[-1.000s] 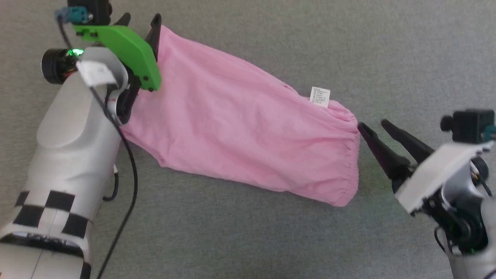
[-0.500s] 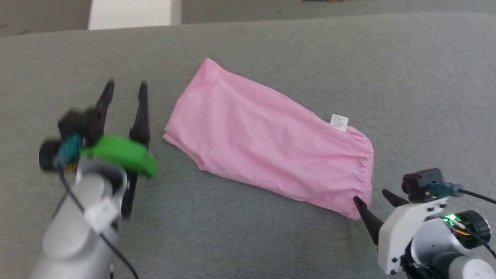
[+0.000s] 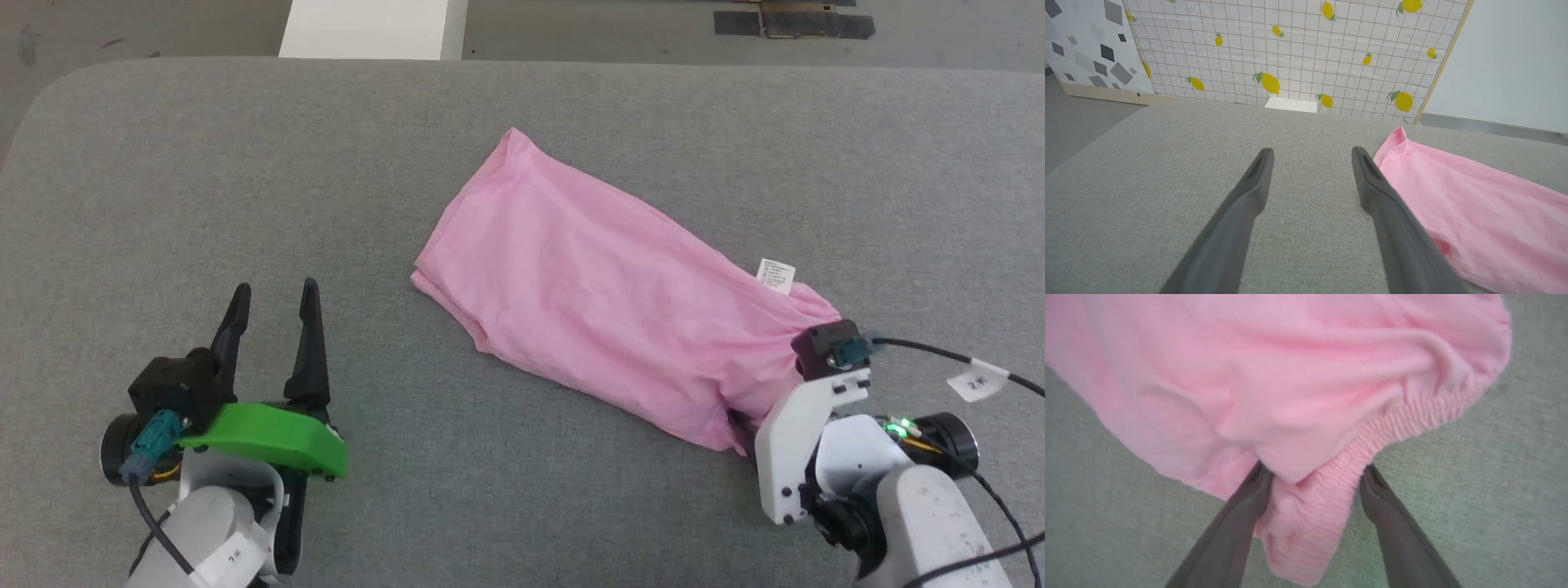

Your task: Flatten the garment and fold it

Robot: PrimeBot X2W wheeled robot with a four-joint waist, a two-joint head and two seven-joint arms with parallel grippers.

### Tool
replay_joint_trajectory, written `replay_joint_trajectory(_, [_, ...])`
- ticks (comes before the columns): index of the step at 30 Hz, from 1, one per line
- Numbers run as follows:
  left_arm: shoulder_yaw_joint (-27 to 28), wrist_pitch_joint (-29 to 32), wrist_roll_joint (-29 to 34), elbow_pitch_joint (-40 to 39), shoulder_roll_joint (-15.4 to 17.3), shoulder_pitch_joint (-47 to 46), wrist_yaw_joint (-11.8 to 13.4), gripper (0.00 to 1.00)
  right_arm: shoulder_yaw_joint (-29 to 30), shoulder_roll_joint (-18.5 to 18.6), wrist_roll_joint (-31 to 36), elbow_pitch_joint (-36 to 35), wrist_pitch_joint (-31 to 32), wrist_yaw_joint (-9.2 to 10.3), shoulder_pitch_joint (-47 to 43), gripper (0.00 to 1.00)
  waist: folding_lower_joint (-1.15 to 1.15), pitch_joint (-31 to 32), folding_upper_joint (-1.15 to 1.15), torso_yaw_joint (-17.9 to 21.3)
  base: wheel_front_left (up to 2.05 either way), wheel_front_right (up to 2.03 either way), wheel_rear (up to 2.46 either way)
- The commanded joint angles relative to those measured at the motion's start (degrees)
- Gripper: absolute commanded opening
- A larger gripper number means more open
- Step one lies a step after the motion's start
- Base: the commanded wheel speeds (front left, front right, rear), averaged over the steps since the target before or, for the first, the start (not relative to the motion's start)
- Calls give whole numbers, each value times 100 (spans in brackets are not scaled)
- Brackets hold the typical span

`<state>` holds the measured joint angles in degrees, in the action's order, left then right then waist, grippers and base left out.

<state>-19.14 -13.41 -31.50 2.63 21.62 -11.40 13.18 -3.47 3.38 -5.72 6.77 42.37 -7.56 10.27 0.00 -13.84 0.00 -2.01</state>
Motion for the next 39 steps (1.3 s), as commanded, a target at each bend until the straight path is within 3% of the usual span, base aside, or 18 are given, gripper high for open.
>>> replay_joint_trajectory(1, [-2, 25, -72, -51, -8, 88, 47, 100, -71, -8, 67, 223, 55, 8, 100, 100, 0, -2, 0, -23, 0, 0, 0])
replay_joint_trajectory(3, [-29, 67, -91, -69, -10, 117, 45, 100, -127, 12, 73, 449, 143, 8, 176, 100, 0, 17, 0, -30, 0, 0, 0])
replay_joint_trajectory(4, [-38, 83, -94, -75, -8, 122, 48, 100, -146, 18, 62, 536, 185, 8, 203, 41, 0, 25, 0, -29, 0, 0, 0])
replay_joint_trajectory(5, [-49, 111, -111, -81, -13, 121, 44, 100, -168, 20, 25, 630, 236, 8, 232, 11, 0, 36, 0, -24, 0, 0, 0])
replay_joint_trajectory(6, [-64, 154, -130, -82, -13, 115, 33, 100, -204, 35, -6, 681, 256, 8, 253, 0, 0, 43, 0, -17, 0, 0, 0])
replay_joint_trajectory(12, [-226, 877, -363, -22, -22, -369, -132, 100, -201, 98, -238, 681, 73, 8, 395, 0, 0, 1, 0, 115, 0, 0, 0])
replay_joint_trajectory(17, [-584, 2309, -615, 658, -198, -1534, -248, 100, -356, 146, -368, 586, -42, 8, 541, 0, 0, -117, 0, 294, 0, 0, 0])
replay_joint_trajectory(25, [-1113, 4679, -688, 2281, -320, -2821, 79, 100, -748, 154, -539, 571, -114, 8, 788, 0, 0, -273, 0, 661, 0, 0, 0])
replay_joint_trajectory(30, [-1259, 5274, -670, 2707, -253, -3021, 152, 100, -846, 191, -587, 571, -161, 8, 880, 0, 0, -375, 0, 736, 0, 0, 0])
replay_joint_trajectory(31, [-1240, 5303, -717, 2751, -269, -3009, 150, 45, -855, 200, -591, 573, -173, 8, 891, 0, 0, -386, 0, 734, 0, 0, 0])
replay_joint_trajectory(32, [-1246, 5359, -761, 2791, -277, -2982, 123, 0, -862, 213, -598, 576, -179, 8, 897, 0, 0, -392, 0, 723, 0, 0, 0])
replay_joint_trajectory(39, [-733, 5074, -1388, 2624, -401, -2649, -18, 0, -849, 338, -721, 592, -213, 8, 862, 0, 0, -262, 0, 561, 0, 0, 0])
